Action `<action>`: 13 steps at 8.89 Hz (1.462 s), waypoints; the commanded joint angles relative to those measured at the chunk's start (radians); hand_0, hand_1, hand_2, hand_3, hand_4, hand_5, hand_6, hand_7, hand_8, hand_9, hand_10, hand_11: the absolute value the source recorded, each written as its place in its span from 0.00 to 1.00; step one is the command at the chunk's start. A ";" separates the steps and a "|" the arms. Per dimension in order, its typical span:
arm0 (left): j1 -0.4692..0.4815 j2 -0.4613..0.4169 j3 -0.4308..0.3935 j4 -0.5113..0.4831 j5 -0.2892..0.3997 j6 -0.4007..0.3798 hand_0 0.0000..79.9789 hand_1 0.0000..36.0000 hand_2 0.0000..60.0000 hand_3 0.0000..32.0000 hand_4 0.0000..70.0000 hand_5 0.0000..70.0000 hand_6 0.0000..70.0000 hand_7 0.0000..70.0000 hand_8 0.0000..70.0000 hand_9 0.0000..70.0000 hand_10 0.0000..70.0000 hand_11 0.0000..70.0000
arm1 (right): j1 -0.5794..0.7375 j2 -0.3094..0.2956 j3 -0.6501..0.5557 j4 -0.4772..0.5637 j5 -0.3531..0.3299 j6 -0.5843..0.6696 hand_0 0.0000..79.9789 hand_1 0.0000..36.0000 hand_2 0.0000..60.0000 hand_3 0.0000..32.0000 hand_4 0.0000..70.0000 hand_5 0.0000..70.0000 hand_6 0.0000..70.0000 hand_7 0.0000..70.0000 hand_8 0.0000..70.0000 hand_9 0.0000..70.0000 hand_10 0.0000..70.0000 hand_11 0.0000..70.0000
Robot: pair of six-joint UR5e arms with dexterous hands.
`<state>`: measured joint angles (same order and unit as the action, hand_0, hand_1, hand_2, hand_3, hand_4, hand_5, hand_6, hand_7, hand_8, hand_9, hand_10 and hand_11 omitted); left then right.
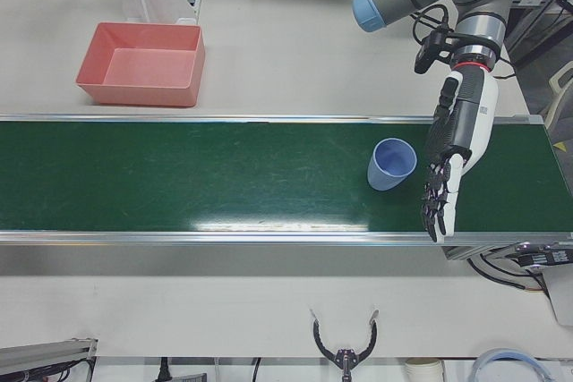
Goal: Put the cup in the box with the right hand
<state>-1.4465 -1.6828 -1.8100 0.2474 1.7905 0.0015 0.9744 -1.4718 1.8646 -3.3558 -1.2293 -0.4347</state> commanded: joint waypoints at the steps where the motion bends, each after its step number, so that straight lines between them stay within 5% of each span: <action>1: 0.000 0.000 0.000 0.000 0.000 0.000 0.00 0.00 0.00 0.00 0.00 0.00 0.00 0.00 0.00 0.00 0.00 0.00 | -0.009 0.016 -0.004 -0.079 -0.002 0.060 0.60 0.35 0.17 0.39 0.10 0.06 0.03 0.20 0.01 0.07 0.02 0.05; 2: 0.000 0.000 0.000 0.001 0.000 0.000 0.00 0.00 0.00 0.00 0.00 0.00 0.00 0.00 0.00 0.00 0.00 0.00 | -0.009 0.024 0.001 -0.079 -0.002 0.047 0.61 0.29 0.00 0.41 0.12 0.06 0.03 0.19 0.01 0.07 0.02 0.06; 3: 0.000 0.000 0.000 0.001 0.001 0.000 0.00 0.00 0.00 0.00 0.00 0.00 0.00 0.00 0.00 0.00 0.00 0.00 | -0.006 0.025 0.007 -0.079 -0.002 0.027 0.60 0.38 0.18 0.41 0.08 0.06 0.03 0.19 0.01 0.06 0.02 0.06; 5: 0.000 0.000 0.000 0.000 0.001 0.000 0.00 0.00 0.00 0.00 0.00 0.00 0.00 0.00 0.00 0.00 0.00 0.00 | -0.006 0.027 0.005 -0.073 -0.001 0.028 0.60 0.35 0.12 0.39 0.09 0.06 0.03 0.17 0.01 0.06 0.03 0.06; 6: 0.000 0.000 0.000 0.000 0.001 0.000 0.00 0.00 0.00 0.00 0.00 0.00 0.00 0.00 0.00 0.00 0.00 0.00 | -0.008 0.027 0.005 -0.071 -0.001 0.027 0.60 0.38 0.19 0.39 0.08 0.06 0.03 0.17 0.01 0.06 0.03 0.07; 7: 0.000 0.000 0.000 0.000 0.000 0.000 0.00 0.00 0.00 0.00 0.00 0.00 0.00 0.00 0.00 0.00 0.00 0.00 | -0.008 0.027 0.005 -0.071 -0.001 0.025 0.61 0.33 0.07 0.39 0.10 0.06 0.03 0.17 0.01 0.06 0.03 0.07; 9: 0.000 0.000 0.000 0.000 0.000 0.000 0.00 0.00 0.00 0.00 0.00 0.00 0.00 0.00 0.00 0.00 0.00 0.00 | -0.009 0.027 0.007 -0.071 -0.001 0.016 0.59 0.43 0.31 0.38 0.06 0.07 0.03 0.17 0.01 0.06 0.03 0.07; 10: 0.000 0.000 0.000 0.000 0.000 0.000 0.00 0.00 0.00 0.00 0.00 0.00 0.00 0.00 0.00 0.00 0.00 0.00 | -0.008 0.028 0.007 -0.071 -0.001 0.007 0.61 0.34 0.07 0.39 0.10 0.07 0.03 0.17 0.01 0.06 0.03 0.07; 11: 0.000 0.000 0.000 0.000 0.000 0.000 0.00 0.00 0.00 0.00 0.00 0.00 0.00 0.00 0.00 0.00 0.00 0.00 | -0.008 0.028 0.007 -0.071 -0.001 0.005 0.60 0.36 0.13 0.39 0.09 0.07 0.03 0.17 0.01 0.06 0.03 0.07; 12: 0.000 0.000 0.000 0.000 0.000 0.000 0.00 0.00 0.00 0.00 0.00 0.00 0.00 0.00 0.00 0.00 0.00 0.00 | -0.009 0.027 0.007 -0.071 -0.001 0.002 0.61 0.34 0.07 0.39 0.10 0.07 0.03 0.17 0.01 0.06 0.03 0.07; 13: 0.000 0.000 0.000 0.000 0.000 0.000 0.00 0.00 0.00 0.00 0.00 0.00 0.00 0.00 0.00 0.00 0.00 0.00 | -0.009 0.028 0.007 -0.071 -0.002 0.002 0.60 0.39 0.19 0.39 0.08 0.07 0.03 0.17 0.01 0.06 0.03 0.07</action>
<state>-1.4465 -1.6827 -1.8101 0.2470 1.7901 0.0015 0.9658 -1.4440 1.8714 -3.4269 -1.2303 -0.4284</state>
